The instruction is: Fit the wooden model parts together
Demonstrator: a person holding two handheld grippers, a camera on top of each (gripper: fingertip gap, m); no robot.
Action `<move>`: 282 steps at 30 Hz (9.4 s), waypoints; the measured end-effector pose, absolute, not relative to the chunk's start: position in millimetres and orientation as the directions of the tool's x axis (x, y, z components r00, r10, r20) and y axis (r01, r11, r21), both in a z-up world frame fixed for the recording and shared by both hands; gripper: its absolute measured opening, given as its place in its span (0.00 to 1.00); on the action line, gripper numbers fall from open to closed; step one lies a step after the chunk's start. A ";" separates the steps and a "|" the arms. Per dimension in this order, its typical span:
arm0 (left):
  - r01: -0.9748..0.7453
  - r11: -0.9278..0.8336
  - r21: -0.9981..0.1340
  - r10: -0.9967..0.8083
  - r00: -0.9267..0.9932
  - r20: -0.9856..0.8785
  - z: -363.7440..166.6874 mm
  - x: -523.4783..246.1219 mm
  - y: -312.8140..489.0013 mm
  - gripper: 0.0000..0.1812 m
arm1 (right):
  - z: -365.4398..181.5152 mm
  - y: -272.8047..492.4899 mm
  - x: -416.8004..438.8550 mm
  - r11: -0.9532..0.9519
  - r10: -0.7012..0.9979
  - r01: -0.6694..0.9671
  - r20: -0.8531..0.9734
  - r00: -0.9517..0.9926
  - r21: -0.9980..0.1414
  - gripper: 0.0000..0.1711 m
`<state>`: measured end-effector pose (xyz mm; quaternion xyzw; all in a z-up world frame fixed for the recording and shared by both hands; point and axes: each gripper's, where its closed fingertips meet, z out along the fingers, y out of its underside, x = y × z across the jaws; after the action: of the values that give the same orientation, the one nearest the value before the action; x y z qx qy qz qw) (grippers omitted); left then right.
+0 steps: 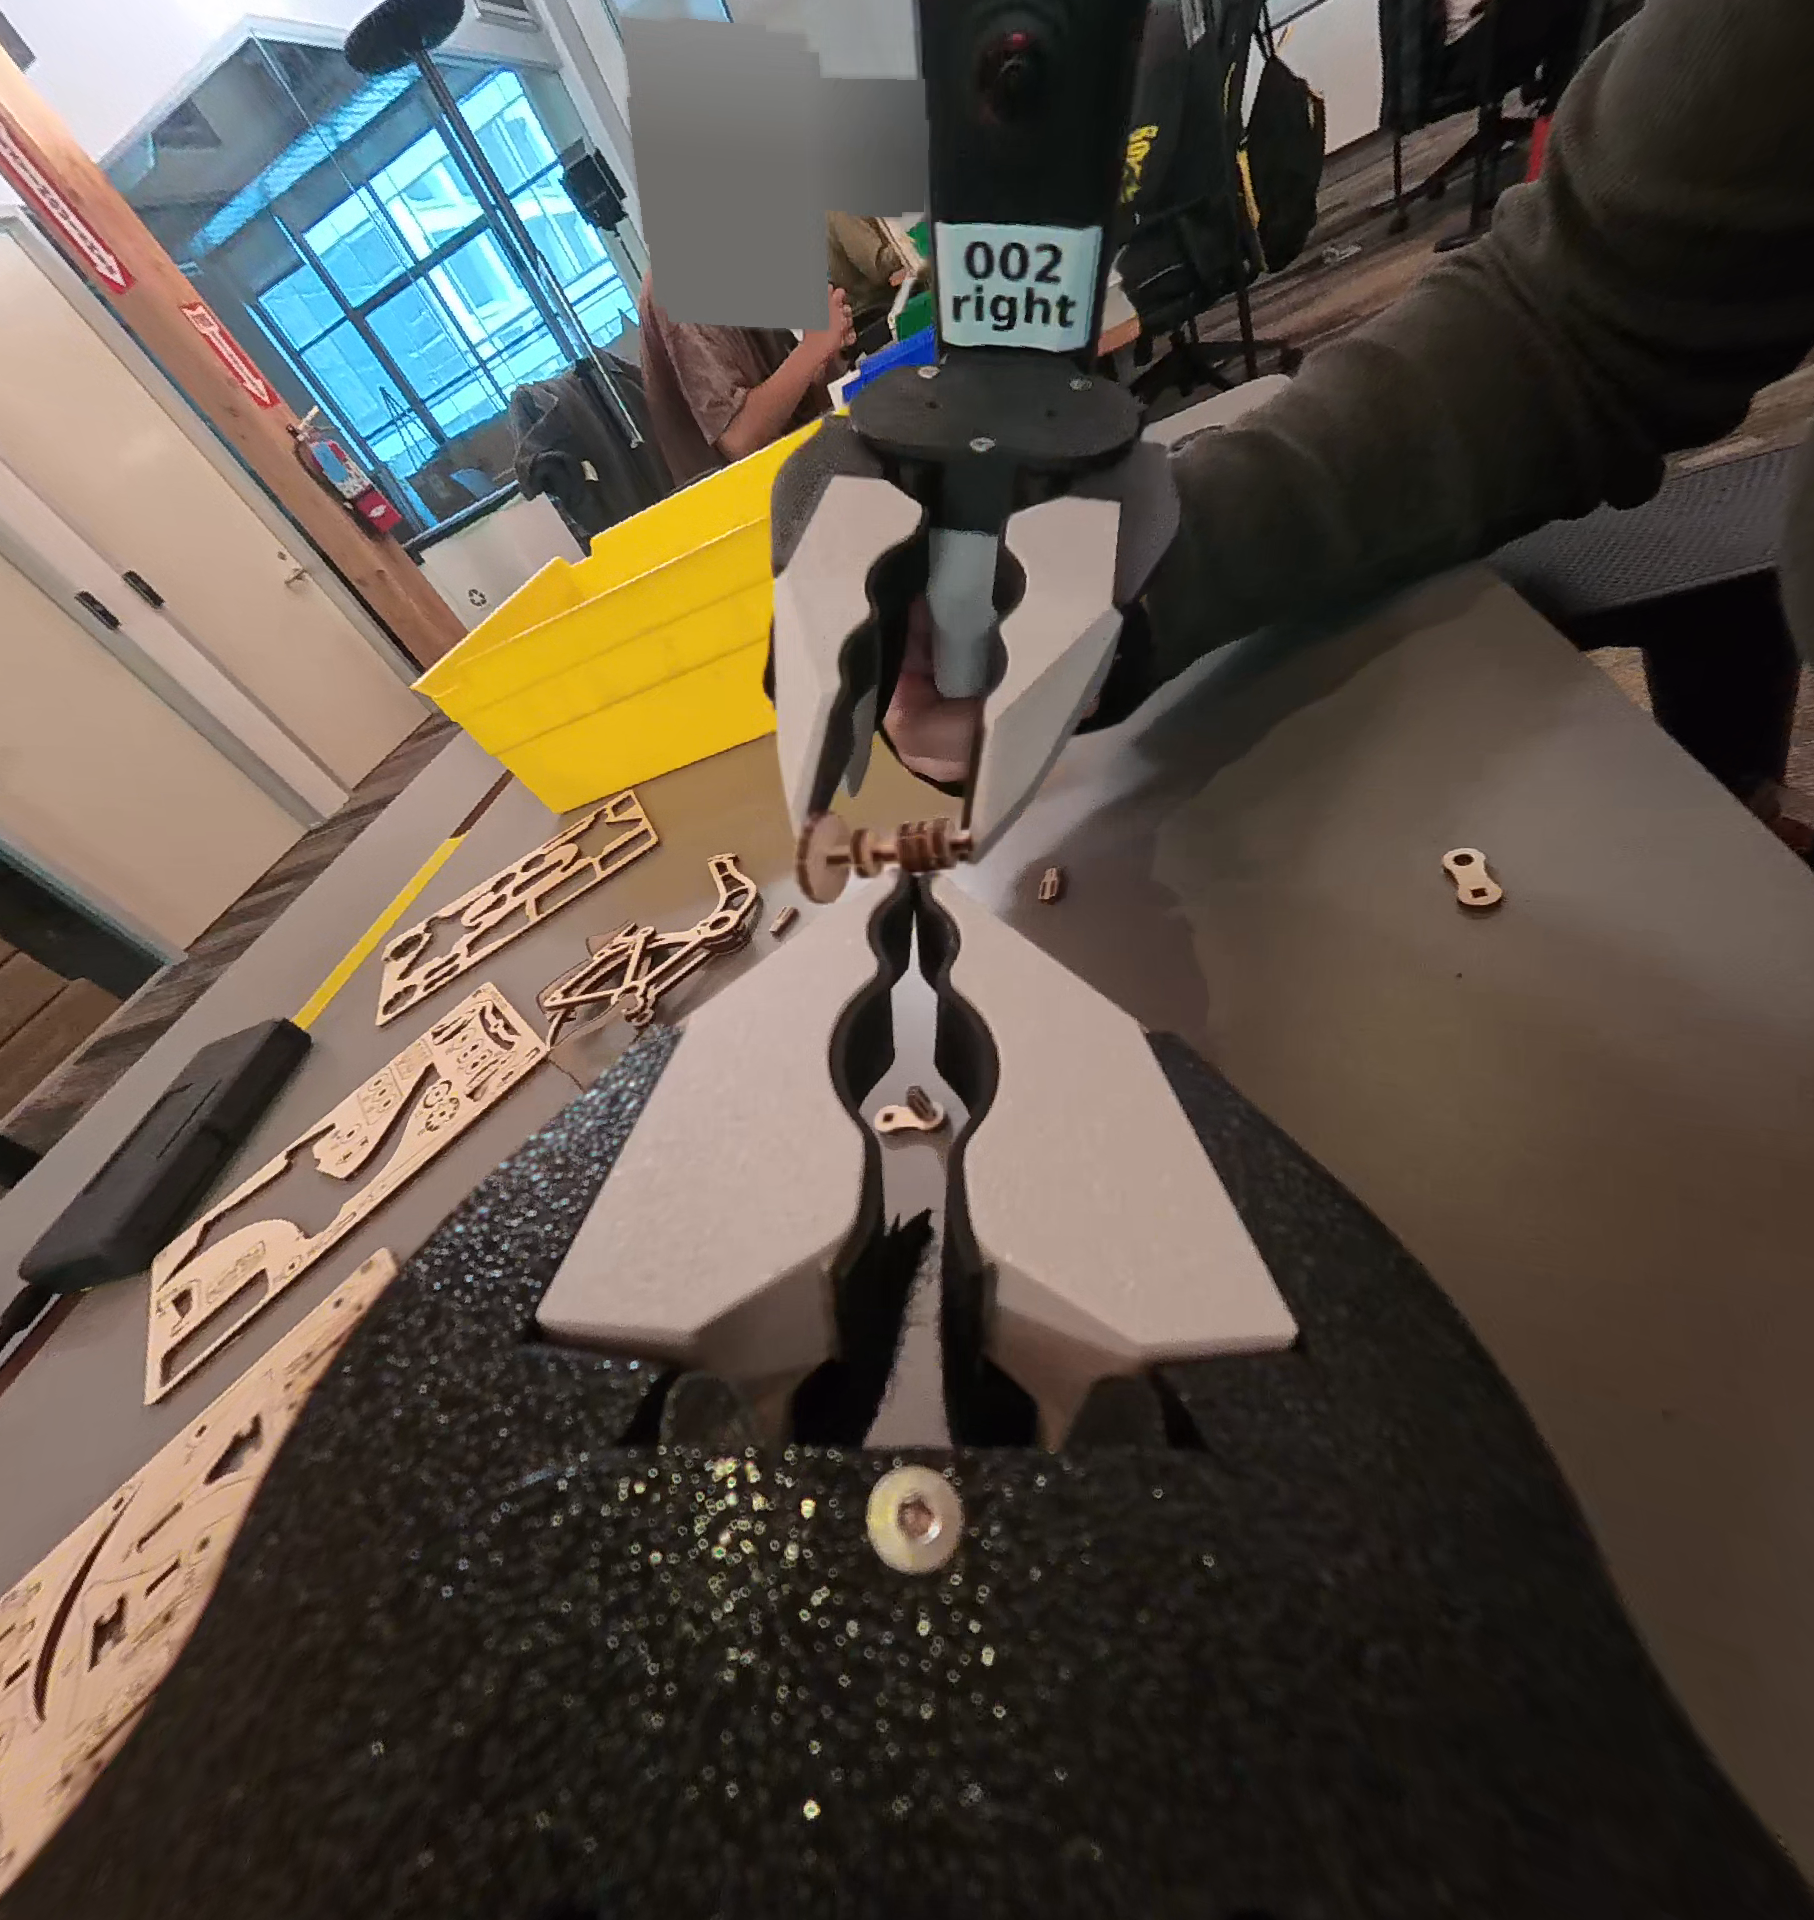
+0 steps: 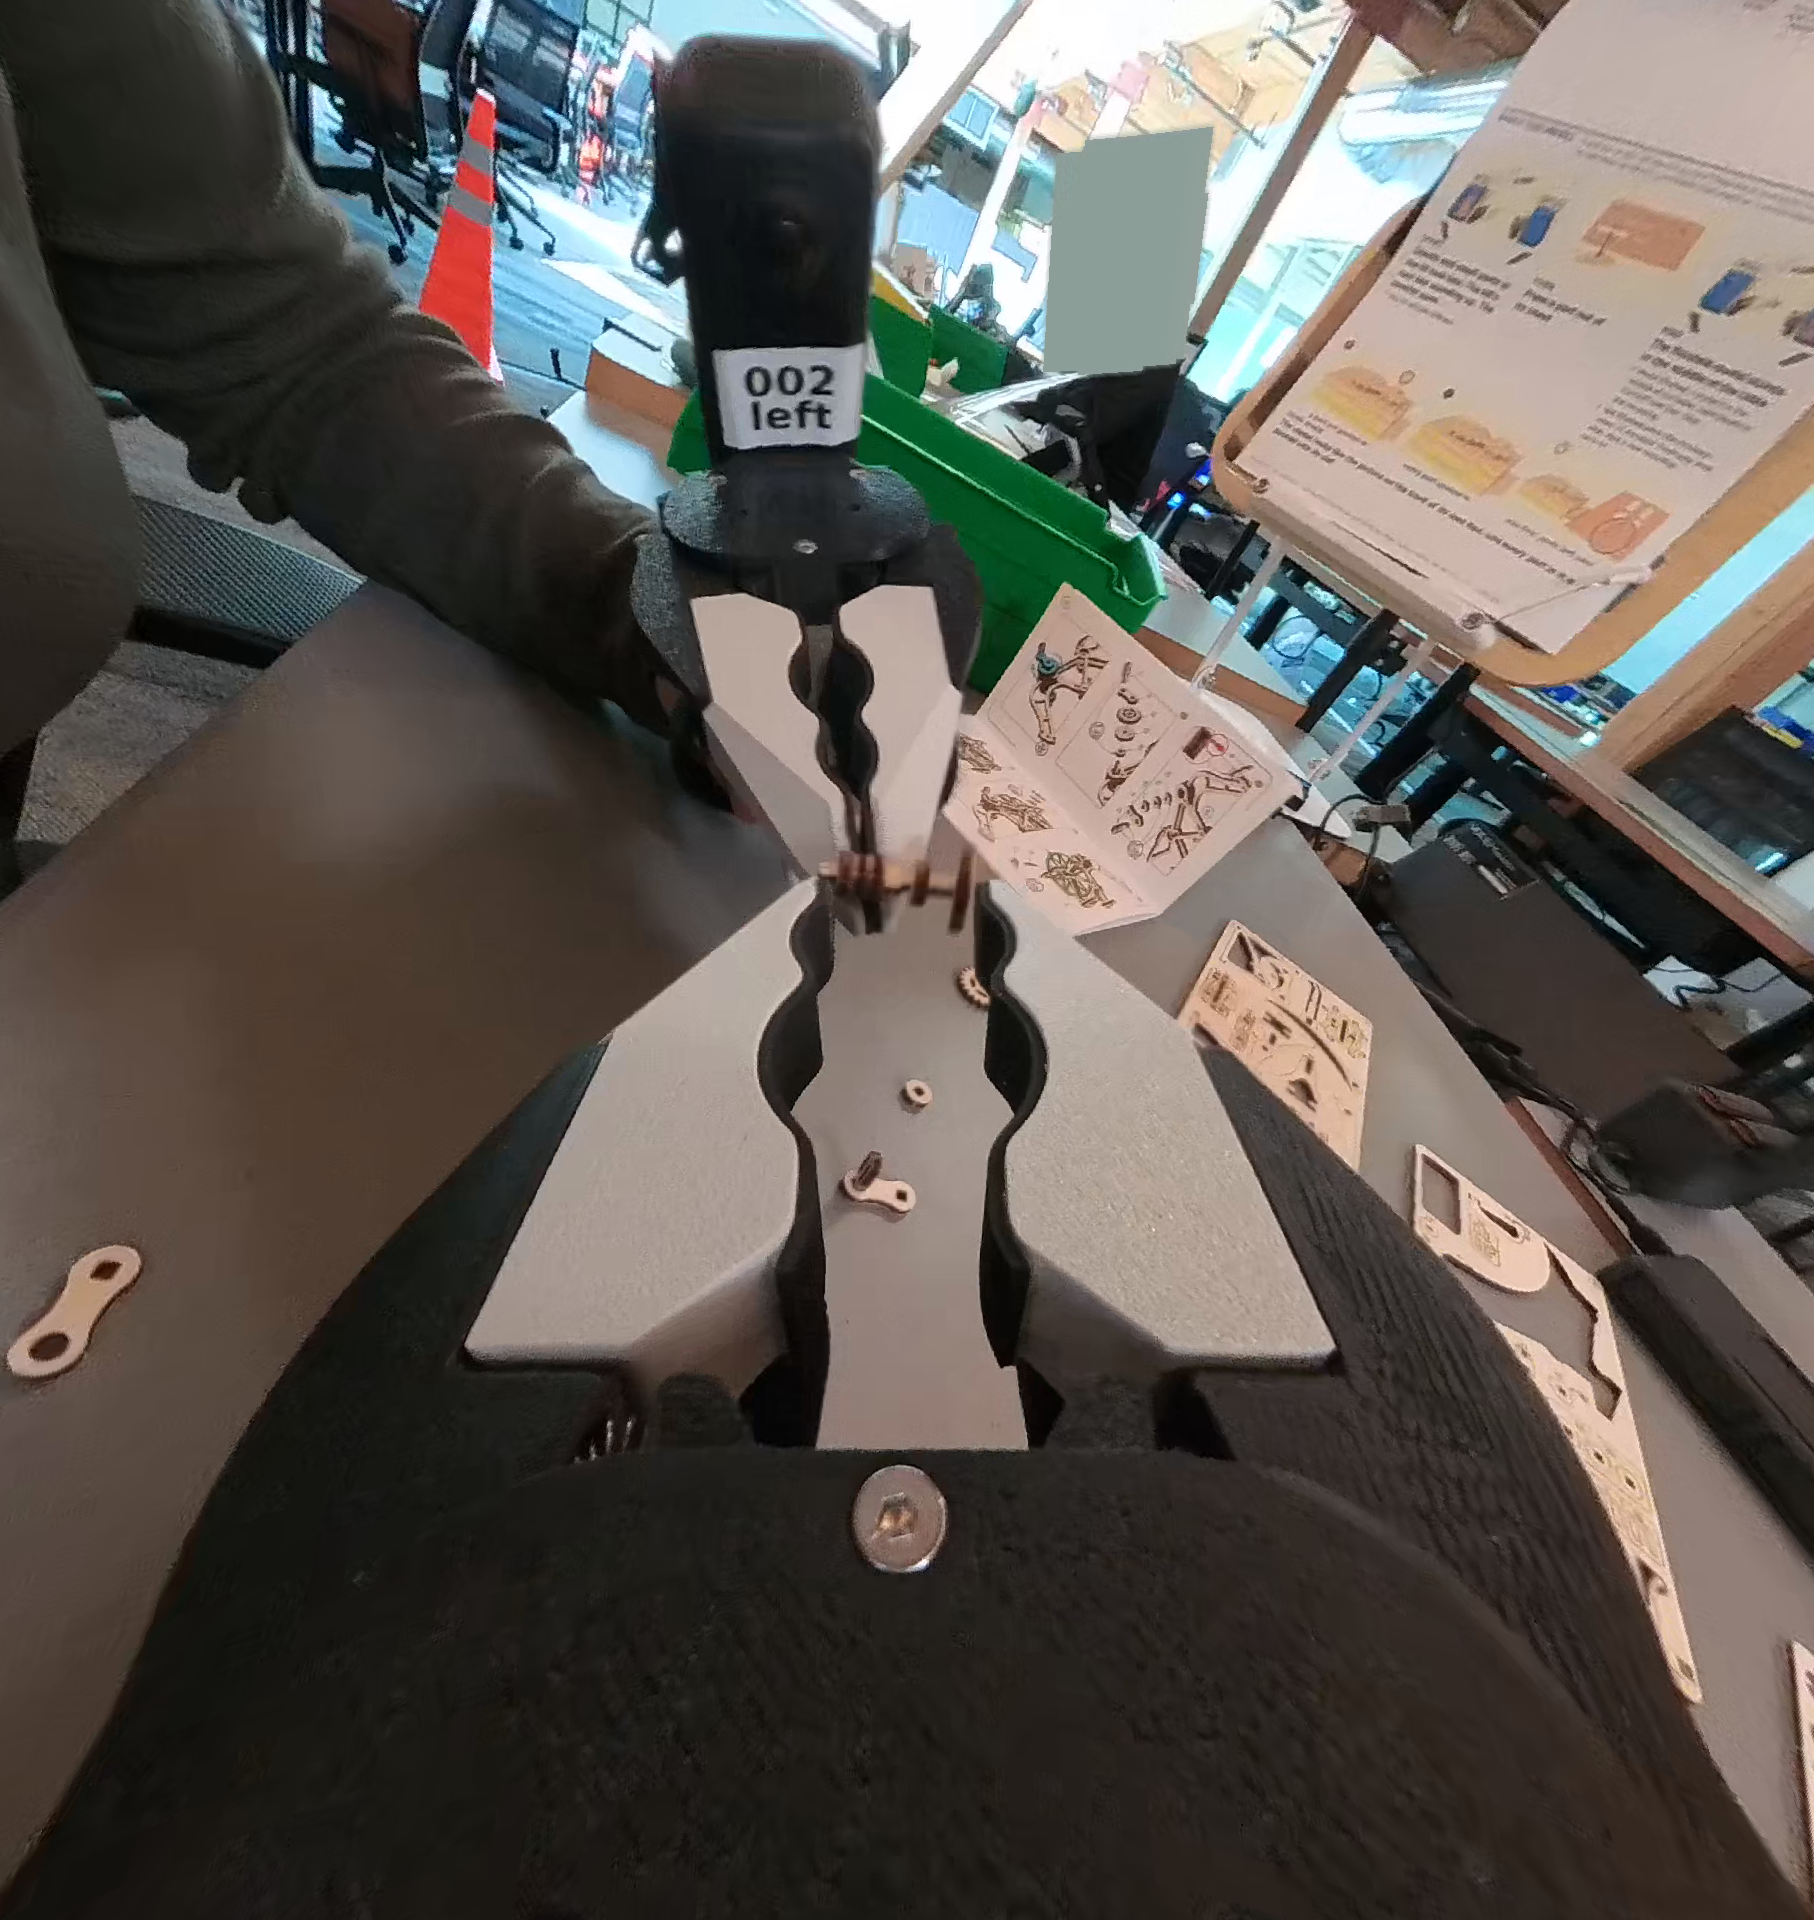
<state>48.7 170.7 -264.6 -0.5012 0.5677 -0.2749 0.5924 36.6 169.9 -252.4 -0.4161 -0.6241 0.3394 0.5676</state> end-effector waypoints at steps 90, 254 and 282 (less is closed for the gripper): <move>-0.295 -0.057 -0.954 -0.979 0.205 -0.005 -292.7 46.6 170.6 0.01 | -289.1 170.0 42.7 0.270 0.962 0.294 0.246 -0.115 -0.917 0.04; -0.628 -0.073 -0.775 -0.995 0.096 0.016 -348.1 42.1 151.1 0.04 | -342.1 151.4 38.8 0.160 0.975 0.593 0.034 -0.219 -0.789 0.08; -0.562 -0.089 -0.823 -0.993 0.119 0.026 -337.3 23.8 154.5 0.00 | -342.1 151.1 38.0 0.145 0.978 0.593 0.022 -0.209 -0.792 0.09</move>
<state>23.8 154.5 -337.3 -0.6664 0.5831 -0.3169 0.3399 38.0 151.1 -342.1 -0.5603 -0.7006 0.3373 0.2854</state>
